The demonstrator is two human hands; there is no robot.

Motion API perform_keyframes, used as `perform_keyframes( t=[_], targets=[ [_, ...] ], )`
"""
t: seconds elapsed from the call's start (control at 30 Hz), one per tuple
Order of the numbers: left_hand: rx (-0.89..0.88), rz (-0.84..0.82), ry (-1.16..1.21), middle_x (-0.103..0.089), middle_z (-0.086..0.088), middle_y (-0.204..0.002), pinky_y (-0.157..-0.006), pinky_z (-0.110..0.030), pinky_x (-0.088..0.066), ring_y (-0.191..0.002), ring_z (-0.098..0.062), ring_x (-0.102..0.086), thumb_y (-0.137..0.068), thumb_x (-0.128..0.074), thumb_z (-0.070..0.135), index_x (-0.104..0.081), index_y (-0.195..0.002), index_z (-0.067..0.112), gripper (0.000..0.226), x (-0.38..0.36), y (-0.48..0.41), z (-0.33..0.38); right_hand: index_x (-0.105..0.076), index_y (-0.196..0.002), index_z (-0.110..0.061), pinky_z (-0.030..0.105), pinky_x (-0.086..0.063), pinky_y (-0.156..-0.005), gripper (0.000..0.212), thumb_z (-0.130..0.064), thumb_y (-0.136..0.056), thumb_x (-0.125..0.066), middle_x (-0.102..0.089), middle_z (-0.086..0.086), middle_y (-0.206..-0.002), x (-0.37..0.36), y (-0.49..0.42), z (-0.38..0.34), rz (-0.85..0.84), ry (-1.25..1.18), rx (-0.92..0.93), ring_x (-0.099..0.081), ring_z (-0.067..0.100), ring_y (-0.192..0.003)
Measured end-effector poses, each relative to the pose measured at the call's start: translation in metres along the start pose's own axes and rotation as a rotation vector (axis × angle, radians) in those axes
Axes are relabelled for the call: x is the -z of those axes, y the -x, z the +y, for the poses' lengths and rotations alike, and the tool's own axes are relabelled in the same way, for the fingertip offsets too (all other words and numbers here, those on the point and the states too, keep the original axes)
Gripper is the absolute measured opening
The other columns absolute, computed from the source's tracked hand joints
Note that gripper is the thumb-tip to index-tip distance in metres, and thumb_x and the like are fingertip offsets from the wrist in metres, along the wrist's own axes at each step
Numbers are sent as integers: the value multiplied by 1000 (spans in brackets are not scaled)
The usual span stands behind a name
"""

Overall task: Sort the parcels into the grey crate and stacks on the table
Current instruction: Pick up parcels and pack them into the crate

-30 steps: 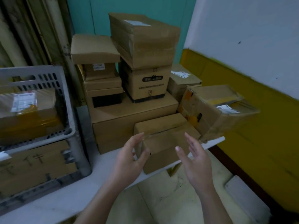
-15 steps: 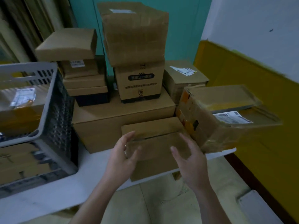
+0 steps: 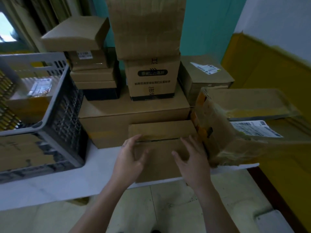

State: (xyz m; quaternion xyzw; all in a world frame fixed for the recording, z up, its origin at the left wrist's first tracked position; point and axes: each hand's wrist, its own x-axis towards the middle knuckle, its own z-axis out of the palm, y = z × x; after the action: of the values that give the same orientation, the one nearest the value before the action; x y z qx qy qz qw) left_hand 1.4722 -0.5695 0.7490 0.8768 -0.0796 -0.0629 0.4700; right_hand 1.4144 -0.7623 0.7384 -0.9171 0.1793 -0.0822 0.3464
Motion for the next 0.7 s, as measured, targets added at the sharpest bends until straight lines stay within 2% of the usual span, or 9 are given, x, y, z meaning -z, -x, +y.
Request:
perform_keyframes(
  t=[0.07,0.17,0.27,0.4,0.53,0.7],
  targets=[
    [47,3,-36,-44,6,-146,-107,-28,-39,-137,-15,-40,-92,-69,34,-42,-148,26,63,-4,-3,-7,-43,-148,-26,32,-11,-121,60,-49,-95,-57,-25,-3,-162,-3,-3,3,-6,72,14,-13,14,-151],
    [146,-33,-60,-24,-3,-161,-117,-43,-35,-146,-25,-29,-87,-71,47,-30,-154,32,80,-10,-6,-13,-44,-148,-26,37,-8,-123,60,-53,-96,-53,-24,1,-163,-9,-6,8,3,167,35,-12,19,-152],
    [217,-76,-40,-12,-4,-165,-116,-47,-36,-149,-29,-24,-84,-71,55,-19,-157,35,92,-17,-6,-17,-43,-149,-28,41,-6,-123,65,-64,-95,-41,-25,4,-163,-17,-6,12,-46,283,35,-11,22,-152],
    [239,-83,-34,-18,-2,-161,-110,-51,-43,-143,-29,-34,-79,-69,65,-18,-156,40,95,-24,-9,-27,-49,-145,-26,40,-1,-120,84,-73,-84,-17,-32,6,-160,-28,-2,17,-24,312,48,-15,24,-152],
    [225,-75,-66,-22,-2,-158,-105,-51,-47,-139,-29,-40,-78,-69,67,-21,-155,41,94,-27,-11,-31,-51,-144,-25,39,1,-119,84,-72,-84,-17,-34,8,-158,-30,-2,20,-29,329,46,-18,26,-151],
    [223,-67,-79,-20,-5,-160,-107,-48,-45,-142,-28,-34,-81,-69,65,-21,-155,41,91,-26,-11,-34,-48,-146,-26,36,7,-119,87,-74,-82,-13,-28,6,-161,-31,-1,17,-45,327,50,-13,24,-152]
  ],
)
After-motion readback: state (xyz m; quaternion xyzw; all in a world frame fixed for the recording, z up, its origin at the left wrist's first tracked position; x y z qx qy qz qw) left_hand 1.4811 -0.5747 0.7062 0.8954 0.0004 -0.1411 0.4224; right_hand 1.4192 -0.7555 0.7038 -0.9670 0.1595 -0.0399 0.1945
